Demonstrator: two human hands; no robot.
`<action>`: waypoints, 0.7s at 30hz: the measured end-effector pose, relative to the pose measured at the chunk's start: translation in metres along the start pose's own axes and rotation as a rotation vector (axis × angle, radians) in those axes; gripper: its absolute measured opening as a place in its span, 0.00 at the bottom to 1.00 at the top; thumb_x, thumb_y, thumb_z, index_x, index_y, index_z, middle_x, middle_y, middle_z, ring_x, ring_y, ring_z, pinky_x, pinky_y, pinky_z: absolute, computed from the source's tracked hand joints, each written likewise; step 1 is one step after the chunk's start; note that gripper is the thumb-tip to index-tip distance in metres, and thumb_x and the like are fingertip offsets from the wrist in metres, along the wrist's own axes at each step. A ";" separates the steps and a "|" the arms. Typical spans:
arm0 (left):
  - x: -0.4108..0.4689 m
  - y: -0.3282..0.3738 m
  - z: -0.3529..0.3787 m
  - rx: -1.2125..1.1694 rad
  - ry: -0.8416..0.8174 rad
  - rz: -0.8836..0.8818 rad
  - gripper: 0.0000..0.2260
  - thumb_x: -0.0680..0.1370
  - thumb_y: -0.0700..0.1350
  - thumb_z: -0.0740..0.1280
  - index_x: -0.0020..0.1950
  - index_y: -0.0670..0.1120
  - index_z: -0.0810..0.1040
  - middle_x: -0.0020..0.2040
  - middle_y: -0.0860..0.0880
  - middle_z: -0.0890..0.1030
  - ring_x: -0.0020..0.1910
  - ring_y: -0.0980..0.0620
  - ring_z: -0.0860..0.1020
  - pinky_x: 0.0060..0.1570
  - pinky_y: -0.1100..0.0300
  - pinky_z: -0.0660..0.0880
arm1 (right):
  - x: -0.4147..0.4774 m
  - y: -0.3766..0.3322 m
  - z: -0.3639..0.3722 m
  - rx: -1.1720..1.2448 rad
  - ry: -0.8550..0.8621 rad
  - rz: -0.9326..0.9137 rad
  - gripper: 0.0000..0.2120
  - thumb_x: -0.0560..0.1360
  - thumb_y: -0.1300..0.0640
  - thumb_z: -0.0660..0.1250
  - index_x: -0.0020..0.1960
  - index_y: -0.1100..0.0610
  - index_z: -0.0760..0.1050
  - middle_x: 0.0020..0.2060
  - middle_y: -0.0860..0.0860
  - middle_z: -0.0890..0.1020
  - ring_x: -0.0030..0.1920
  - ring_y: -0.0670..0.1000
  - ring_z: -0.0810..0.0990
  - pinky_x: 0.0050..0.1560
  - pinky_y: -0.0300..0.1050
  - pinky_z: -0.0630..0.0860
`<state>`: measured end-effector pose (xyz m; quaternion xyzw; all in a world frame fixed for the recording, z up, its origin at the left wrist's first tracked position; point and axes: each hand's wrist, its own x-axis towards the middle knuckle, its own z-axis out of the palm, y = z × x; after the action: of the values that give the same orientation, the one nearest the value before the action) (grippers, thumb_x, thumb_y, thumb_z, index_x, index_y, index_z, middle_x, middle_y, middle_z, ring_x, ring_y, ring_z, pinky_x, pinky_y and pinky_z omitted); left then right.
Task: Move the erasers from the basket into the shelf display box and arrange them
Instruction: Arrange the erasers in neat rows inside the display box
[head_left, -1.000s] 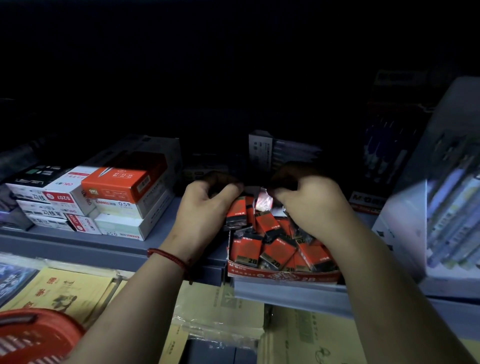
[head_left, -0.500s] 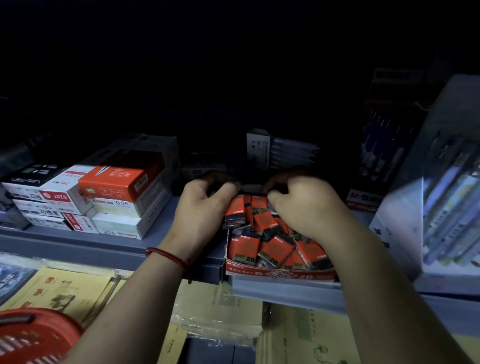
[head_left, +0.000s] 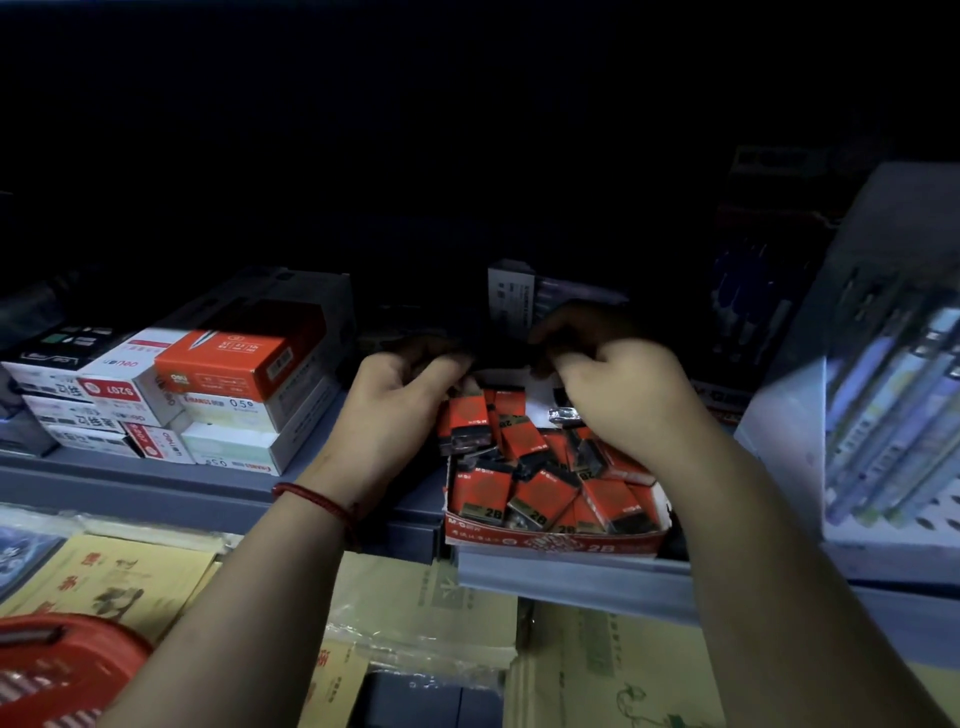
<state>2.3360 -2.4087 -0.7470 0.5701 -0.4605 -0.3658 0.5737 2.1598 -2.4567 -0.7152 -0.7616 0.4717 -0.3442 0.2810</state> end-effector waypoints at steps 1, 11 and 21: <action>0.000 0.000 -0.003 -0.014 -0.009 -0.014 0.13 0.82 0.43 0.65 0.43 0.37 0.81 0.34 0.44 0.83 0.34 0.48 0.79 0.35 0.59 0.75 | -0.001 -0.002 -0.002 -0.008 -0.026 -0.023 0.10 0.80 0.55 0.61 0.54 0.43 0.80 0.44 0.41 0.82 0.44 0.40 0.79 0.42 0.35 0.74; -0.010 0.001 -0.034 -0.228 -0.249 -0.121 0.13 0.76 0.29 0.64 0.60 0.32 0.78 0.54 0.35 0.84 0.48 0.42 0.83 0.46 0.57 0.81 | -0.007 -0.020 0.001 0.010 -0.434 -0.164 0.14 0.69 0.45 0.76 0.55 0.42 0.81 0.40 0.33 0.81 0.40 0.33 0.77 0.42 0.31 0.71; -0.003 0.000 -0.040 -0.436 -0.114 -0.192 0.11 0.71 0.31 0.70 0.52 0.32 0.82 0.54 0.37 0.72 0.55 0.39 0.72 0.52 0.54 0.82 | -0.006 -0.008 -0.002 0.170 -0.194 0.048 0.17 0.67 0.43 0.77 0.48 0.55 0.83 0.45 0.54 0.87 0.47 0.55 0.85 0.55 0.56 0.81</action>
<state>2.3728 -2.3934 -0.7439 0.4521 -0.3461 -0.5410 0.6190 2.1601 -2.4483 -0.7098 -0.7533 0.4295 -0.3009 0.3970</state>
